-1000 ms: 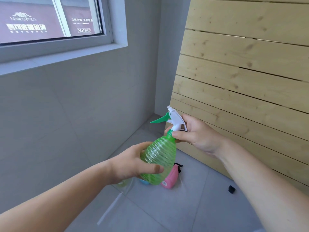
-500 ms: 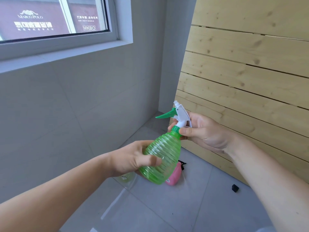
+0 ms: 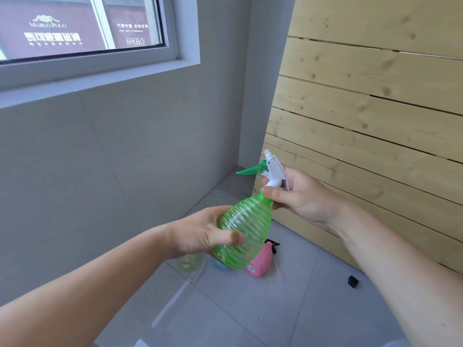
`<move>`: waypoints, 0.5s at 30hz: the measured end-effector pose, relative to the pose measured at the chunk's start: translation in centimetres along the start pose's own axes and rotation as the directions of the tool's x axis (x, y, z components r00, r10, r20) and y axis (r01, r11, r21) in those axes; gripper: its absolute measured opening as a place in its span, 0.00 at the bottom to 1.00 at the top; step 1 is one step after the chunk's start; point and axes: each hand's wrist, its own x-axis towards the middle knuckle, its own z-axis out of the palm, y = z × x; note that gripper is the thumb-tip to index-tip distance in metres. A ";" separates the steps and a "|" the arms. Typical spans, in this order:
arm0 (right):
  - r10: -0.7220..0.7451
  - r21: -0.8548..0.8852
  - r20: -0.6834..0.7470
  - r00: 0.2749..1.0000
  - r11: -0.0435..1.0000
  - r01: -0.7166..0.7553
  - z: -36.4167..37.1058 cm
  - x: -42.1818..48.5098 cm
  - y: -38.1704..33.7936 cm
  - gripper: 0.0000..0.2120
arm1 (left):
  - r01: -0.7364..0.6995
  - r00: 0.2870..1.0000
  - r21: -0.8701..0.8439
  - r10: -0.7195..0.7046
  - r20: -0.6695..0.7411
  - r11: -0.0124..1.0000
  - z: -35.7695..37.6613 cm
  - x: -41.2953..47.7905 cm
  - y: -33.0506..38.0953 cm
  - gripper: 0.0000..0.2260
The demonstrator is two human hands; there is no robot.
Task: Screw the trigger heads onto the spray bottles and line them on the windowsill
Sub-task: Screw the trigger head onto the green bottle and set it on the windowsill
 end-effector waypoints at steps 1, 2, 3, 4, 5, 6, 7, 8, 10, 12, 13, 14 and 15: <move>0.006 -0.001 0.015 1.000 1.000 -0.006 -0.1 0.1 0.0 0.08 | -0.001 1.000 0.001 0.001 -0.001 1.000 0.0 0.0 0.0 0.29; 0.013 0.003 0.023 1.000 1.000 -0.013 -0.3 0.1 0.1 0.12 | -0.001 1.000 -0.003 0.001 0.004 1.000 0.0 -0.1 -0.1 0.29; 0.015 0.016 0.033 0.999 1.000 -0.015 -0.4 0.1 0.1 0.16 | -0.002 1.000 -0.013 0.002 0.012 1.000 0.0 -0.2 -0.1 0.29; 0.012 0.038 0.050 0.999 0.999 -0.014 -0.5 0.1 0.1 0.18 | -0.005 1.000 -0.024 0.006 0.021 1.000 0.0 -0.2 -0.1 0.28; 0.004 0.066 0.075 0.997 0.998 -0.009 -0.6 0.1 0.0 0.18 | -0.011 1.000 -0.029 0.011 0.029 1.000 -0.1 -0.3 -0.1 0.28; -0.003 0.095 0.102 0.995 0.995 -0.006 -0.7 0.0 0.0 0.18 | -0.014 0.999 -0.030 0.015 0.035 0.999 0.0 -0.4 0.0 0.27; -0.008 0.124 0.123 0.992 0.992 -0.007 -0.8 -0.1 -0.1 0.18 | -0.012 0.999 -0.032 0.013 0.039 0.999 -0.1 -0.4 0.0 0.27; -0.012 0.151 0.141 0.990 0.989 -0.010 -0.9 -0.3 -0.2 0.18 | -0.008 0.999 -0.039 0.009 0.043 0.999 -0.1 -0.5 0.0 0.28; -0.020 0.177 0.161 0.987 0.984 -0.009 -1.1 -0.5 -0.3 0.20 | 0.005 0.998 -0.057 -0.002 0.057 0.998 -0.1 -0.6 0.2 0.28; -0.027 0.173 0.168 0.985 0.985 -0.003 -1.3 -0.5 -0.3 0.21 | 0.005 0.998 -0.063 -0.001 0.070 0.998 0.0 -0.7 0.4 0.26; -0.026 0.172 0.167 0.986 0.985 -0.003 -1.3 -0.5 -0.3 0.21 | 0.003 0.998 -0.058 0.000 0.067 0.998 -0.1 -0.7 0.5 0.26; -0.022 0.175 0.162 0.987 0.985 -0.007 -1.3 -0.5 -0.3 0.22 | 0.001 0.998 -0.045 0.001 0.056 0.999 -0.2 -0.6 0.5 0.27; -0.016 0.173 0.154 0.988 0.985 -0.011 -1.4 -0.4 -0.2 0.22 | -0.004 0.999 -0.022 0.004 0.041 1.000 -0.2 -0.5 0.5 0.27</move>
